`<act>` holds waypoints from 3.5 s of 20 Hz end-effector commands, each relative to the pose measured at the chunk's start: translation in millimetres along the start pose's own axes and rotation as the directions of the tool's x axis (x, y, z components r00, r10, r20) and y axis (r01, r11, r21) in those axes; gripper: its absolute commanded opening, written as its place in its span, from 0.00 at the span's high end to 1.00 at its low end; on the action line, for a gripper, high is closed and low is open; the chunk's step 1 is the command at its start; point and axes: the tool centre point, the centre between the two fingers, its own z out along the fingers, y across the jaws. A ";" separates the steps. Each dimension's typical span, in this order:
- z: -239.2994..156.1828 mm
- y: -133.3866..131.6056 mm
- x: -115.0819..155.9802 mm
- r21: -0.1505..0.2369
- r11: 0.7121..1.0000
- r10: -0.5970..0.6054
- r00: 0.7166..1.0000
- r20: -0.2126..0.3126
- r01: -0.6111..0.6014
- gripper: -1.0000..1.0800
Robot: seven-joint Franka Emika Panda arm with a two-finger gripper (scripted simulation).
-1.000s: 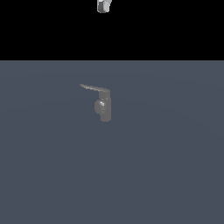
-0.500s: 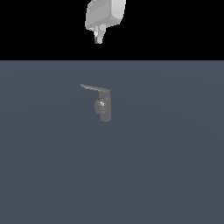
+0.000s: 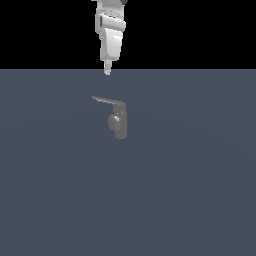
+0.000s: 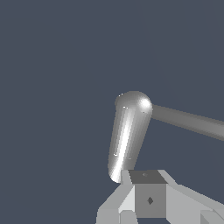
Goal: Turn on the faucet by rotating a designated handle.
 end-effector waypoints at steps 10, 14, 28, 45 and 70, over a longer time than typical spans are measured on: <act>77.1 -47.7 -9.9 0.021 0.977 0.214 0.973 -0.090 -0.213 1.00; 92.1 -55.4 -12.9 0.031 0.968 0.250 0.962 -0.108 -0.248 1.00; 103.0 -54.6 -18.1 0.038 0.962 0.272 0.955 -0.121 -0.269 1.00; 105.2 -19.9 -34.5 0.038 0.962 0.273 0.955 -0.121 -0.270 1.00; 105.1 33.9 -35.7 0.042 0.961 0.275 0.954 -0.122 -0.272 1.00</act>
